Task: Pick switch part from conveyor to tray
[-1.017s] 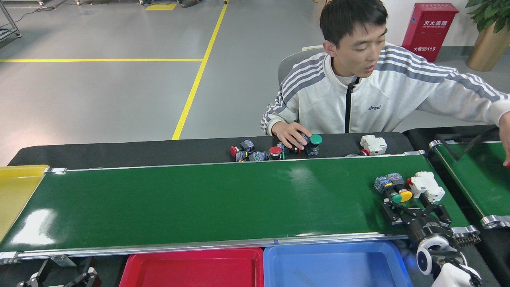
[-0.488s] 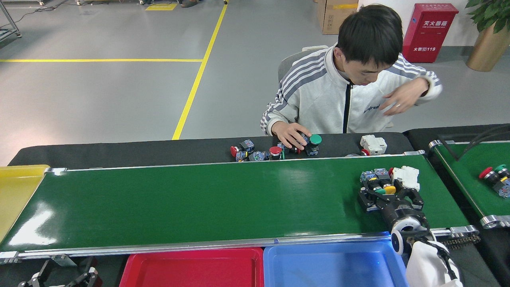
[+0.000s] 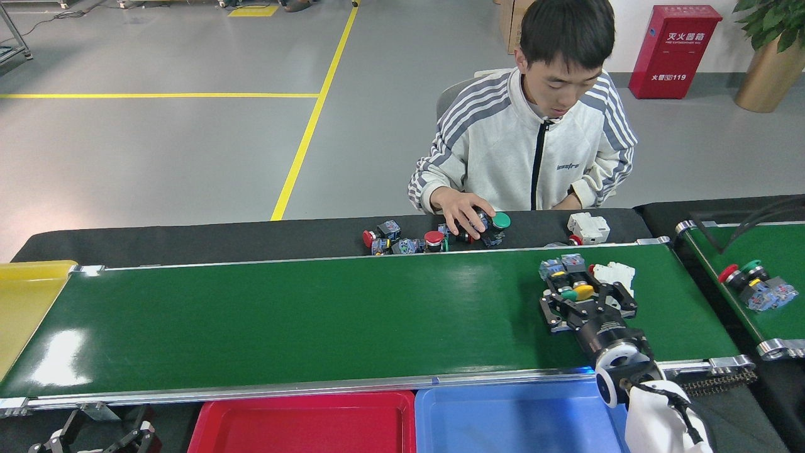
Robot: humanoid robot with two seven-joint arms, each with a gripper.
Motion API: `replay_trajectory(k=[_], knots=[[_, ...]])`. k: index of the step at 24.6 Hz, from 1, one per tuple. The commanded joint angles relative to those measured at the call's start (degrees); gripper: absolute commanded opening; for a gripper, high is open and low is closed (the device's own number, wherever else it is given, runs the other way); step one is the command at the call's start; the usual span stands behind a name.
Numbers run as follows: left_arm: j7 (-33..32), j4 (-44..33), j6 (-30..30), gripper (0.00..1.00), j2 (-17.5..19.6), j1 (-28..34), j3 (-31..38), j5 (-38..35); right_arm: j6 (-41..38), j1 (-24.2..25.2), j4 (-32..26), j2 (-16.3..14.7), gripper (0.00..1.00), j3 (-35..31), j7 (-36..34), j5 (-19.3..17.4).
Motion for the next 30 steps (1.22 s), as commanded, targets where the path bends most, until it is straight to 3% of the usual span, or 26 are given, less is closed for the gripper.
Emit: replay_trajectory(k=[1,3,5,6,7,8,11,16,18,20,22,25,28,30], knots=[[0.46,-0.54,-0.12,1.0,0.13,-0.06,0.25,-0.01,-13.19,1.41,-5.2,-0.34,0.32,0.51,-3.57,-0.15],[0.46,-0.54,-0.12,1.0,0.13,-0.06,0.25,0.08,-28.99,3.34,-10.03,0.01,0.32,0.68,-4.28,0.03],[0.46,-0.63,-0.12,1.0,0.13,-0.06,0.25,0.08,-32.52,3.61,-11.27,1.77,0.36,2.53,-4.19,0.47],[0.46,-0.63,-0.12,1.0,0.13,-0.06,0.25,0.08,-32.52,3.52,-11.27,3.44,0.55,5.17,-4.19,0.91],[0.46,-0.63,-0.29,1.0,0.22,-0.06,0.25,-0.01,-32.52,3.34,-11.09,4.32,0.92,7.8,-4.19,1.52],[0.46,-0.63,-1.0,1.0,0.22,-0.15,0.25,-0.01,-32.52,3.25,-11.0,4.49,1.0,10.35,-4.19,2.22],[0.46,-0.72,-1.61,1.0,0.13,-0.5,0.43,-0.01,-32.52,3.25,-10.47,5.64,1.0,13.25,-4.1,2.84],[0.54,-1.15,-1.61,1.0,0.13,-0.67,1.39,0.08,-32.52,4.31,-11.35,5.9,1.0,10.53,-2.87,1.08],[0.63,-1.33,-1.61,1.0,-0.13,-0.67,2.71,0.16,-32.52,9.05,-13.11,5.37,1.0,0.17,-2.26,-0.85],[0.63,-1.33,-1.7,1.0,-0.57,-0.67,3.24,0.16,-31.91,15.47,-16.01,7.66,0.94,-11.71,-0.06,-0.94],[0.63,-1.33,-1.79,1.0,-0.66,-0.67,3.24,0.16,-17.76,21.54,-19.09,12.05,0.93,-18.48,2.14,-0.68],[0.63,-1.68,-1.96,1.0,-0.66,-0.5,3.24,0.16,2.1,27.78,-21.99,10.73,0.93,-21.46,-1.64,-0.76],[0.63,-1.68,-1.96,1.0,-0.66,-0.59,3.24,0.16,6.76,31.2,-21.46,8.1,0.93,-21.99,-4.45,-1.12],[0.63,-1.68,-1.96,1.0,-0.75,-0.59,3.24,0.16,6.85,31.47,-21.37,8.1,0.93,-21.99,-4.37,-1.2]])
